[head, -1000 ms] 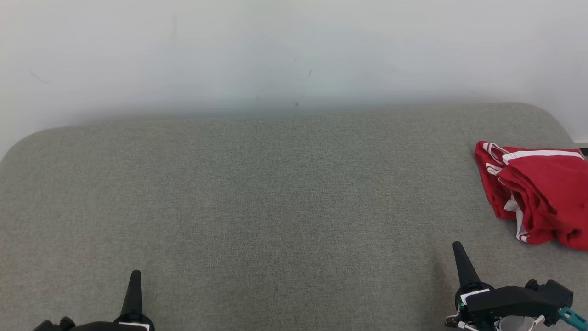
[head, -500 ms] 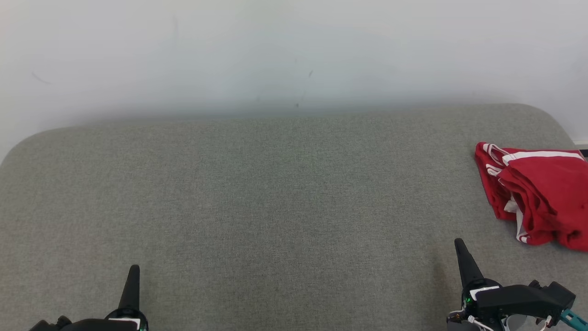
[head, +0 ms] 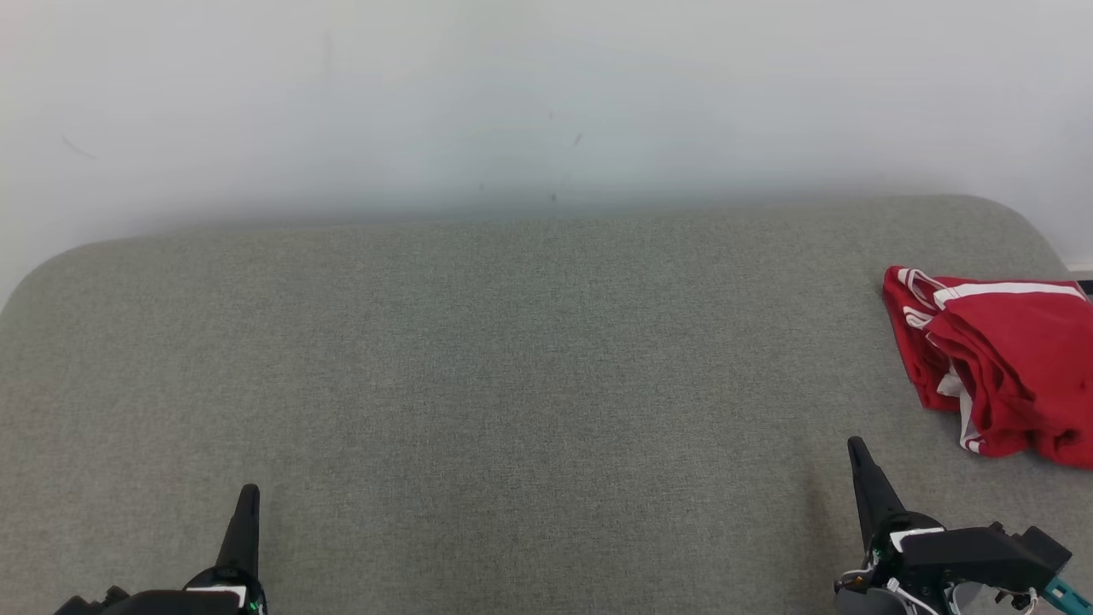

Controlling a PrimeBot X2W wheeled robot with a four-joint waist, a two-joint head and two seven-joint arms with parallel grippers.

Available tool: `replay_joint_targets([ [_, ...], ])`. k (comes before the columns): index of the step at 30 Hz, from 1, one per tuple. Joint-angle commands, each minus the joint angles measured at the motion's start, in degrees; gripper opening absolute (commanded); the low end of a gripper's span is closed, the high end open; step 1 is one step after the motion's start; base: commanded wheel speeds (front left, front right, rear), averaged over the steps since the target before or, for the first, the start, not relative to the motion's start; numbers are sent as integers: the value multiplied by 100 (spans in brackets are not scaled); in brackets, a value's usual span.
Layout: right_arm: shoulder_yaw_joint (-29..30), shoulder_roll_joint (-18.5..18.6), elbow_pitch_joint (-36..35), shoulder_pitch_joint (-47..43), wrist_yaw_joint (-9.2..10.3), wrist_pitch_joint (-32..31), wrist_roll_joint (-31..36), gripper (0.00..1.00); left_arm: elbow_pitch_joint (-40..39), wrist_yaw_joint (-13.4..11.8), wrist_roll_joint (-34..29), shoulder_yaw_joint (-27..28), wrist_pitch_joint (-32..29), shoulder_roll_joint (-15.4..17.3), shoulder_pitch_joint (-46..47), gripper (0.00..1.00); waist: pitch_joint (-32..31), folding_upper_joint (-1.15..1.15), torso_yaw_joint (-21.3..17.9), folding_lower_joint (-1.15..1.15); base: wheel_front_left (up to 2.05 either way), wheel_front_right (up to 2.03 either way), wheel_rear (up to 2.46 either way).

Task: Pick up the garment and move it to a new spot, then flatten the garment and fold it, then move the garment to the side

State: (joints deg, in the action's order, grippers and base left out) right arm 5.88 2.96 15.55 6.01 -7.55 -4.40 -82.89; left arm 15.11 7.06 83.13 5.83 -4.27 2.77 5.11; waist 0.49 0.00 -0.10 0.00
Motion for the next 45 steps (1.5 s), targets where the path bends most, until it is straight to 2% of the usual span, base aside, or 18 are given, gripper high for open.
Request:
replay_joint_targets([
  [1, 12, -12, -59, 41, 10, -34, -144, 0, -61, 15, 164, 23, -45, 17, 114, 0, -2, 0, 1, 0, 0, 0, 0],
  [21, 73, -15, -169, 32, 12, -228, -967, 0, -122, 54, 933, 84, -246, 17, 139, 0, -31, 0, 10, 0, 0, 0, 0],
  [45, 71, -15, -165, 30, 12, -232, -957, 0, -120, 55, 943, 82, -239, 16, 137, 0, -32, 0, 10, 0, 0, 0, 0],
])
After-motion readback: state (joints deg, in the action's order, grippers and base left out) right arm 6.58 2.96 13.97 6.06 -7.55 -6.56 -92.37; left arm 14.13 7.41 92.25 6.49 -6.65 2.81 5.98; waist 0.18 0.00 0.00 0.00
